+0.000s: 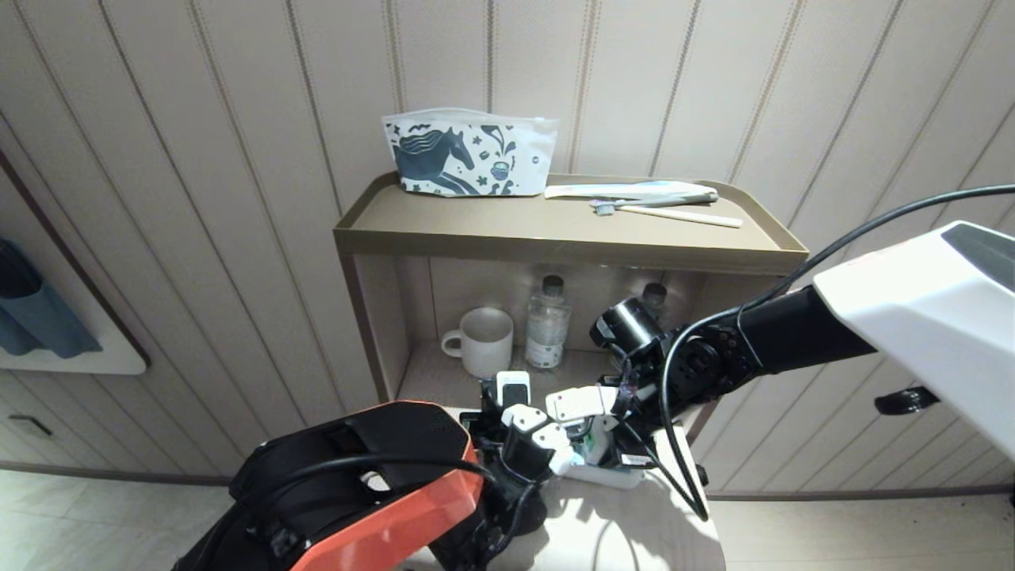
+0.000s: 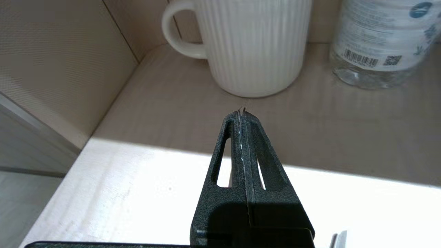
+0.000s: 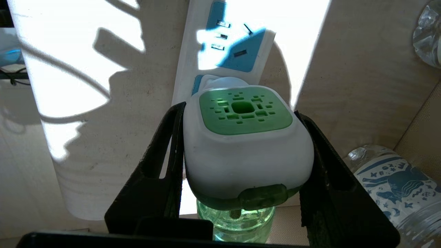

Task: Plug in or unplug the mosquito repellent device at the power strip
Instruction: Hold the socket with your left hand and unplug it with your right hand

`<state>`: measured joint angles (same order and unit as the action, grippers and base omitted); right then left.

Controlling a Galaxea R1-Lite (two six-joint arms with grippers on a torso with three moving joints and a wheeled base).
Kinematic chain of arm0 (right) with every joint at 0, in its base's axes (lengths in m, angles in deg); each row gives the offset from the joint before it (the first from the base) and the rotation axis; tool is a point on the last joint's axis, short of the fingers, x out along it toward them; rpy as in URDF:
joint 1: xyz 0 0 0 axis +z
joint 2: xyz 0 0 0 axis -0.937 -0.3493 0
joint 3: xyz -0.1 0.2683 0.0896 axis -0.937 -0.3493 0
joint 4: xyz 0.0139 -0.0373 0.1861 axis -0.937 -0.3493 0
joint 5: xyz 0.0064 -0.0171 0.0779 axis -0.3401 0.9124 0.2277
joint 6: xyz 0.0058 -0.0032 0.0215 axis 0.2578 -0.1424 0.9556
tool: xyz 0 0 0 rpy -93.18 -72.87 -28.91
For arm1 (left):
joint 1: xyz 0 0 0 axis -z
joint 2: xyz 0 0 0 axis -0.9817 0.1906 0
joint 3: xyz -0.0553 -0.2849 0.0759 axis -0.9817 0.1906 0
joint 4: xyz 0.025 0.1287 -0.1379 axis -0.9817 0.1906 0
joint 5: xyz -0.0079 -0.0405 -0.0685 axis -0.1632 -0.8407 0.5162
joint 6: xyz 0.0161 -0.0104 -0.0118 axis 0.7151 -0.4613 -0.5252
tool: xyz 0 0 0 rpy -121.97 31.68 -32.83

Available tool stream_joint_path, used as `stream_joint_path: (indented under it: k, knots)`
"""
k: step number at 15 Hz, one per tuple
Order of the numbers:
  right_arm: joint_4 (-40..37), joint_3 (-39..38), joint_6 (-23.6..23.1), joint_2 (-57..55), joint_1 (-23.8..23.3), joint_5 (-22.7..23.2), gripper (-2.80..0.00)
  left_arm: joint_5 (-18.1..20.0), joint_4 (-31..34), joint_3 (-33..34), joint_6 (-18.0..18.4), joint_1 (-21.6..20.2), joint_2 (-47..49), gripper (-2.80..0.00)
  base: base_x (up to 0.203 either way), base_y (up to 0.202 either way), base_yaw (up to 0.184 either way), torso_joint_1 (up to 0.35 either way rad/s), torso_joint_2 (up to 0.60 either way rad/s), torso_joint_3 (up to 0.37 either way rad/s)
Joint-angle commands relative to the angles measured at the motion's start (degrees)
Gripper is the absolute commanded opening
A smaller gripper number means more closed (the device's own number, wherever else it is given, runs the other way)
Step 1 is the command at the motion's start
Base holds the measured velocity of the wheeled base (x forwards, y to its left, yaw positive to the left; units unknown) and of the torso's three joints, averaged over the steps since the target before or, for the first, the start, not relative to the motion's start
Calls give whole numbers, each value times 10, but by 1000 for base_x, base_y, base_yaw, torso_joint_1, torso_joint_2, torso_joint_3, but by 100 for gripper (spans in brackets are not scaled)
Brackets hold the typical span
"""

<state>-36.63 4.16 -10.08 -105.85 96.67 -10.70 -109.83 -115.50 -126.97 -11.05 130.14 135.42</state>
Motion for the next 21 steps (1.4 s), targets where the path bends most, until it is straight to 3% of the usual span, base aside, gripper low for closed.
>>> stream_joint_path:
  k: [1,8,9,11,13,21]
  knots:
    - [-2,0,-4,-1,0,0,-280,-3,-4,0,0,-2,0,-280,0,0,0,0,0,0]
    - [-2,0,-4,-1,0,0,-280,-3,-4,0,0,-2,0,-280,0,0,0,0,0,0]
    - [7,2,0,-1,2,0,-280,-4,2,-4,0,3,2,-280,0,0,0,0,0,0]
    - [16,4,3,-2,4,0,-280,-4,26,-30,0,54,13,-280,0,0,0,0,0,0]
    - [34,3,10,5,6,6,-280,-3,35,-39,0,69,17,-280,0,0,0,0,0,0]
    - [35,4,18,12,14,16,-280,-4,32,-33,-2,78,16,-280,0,0,0,0,0,0]
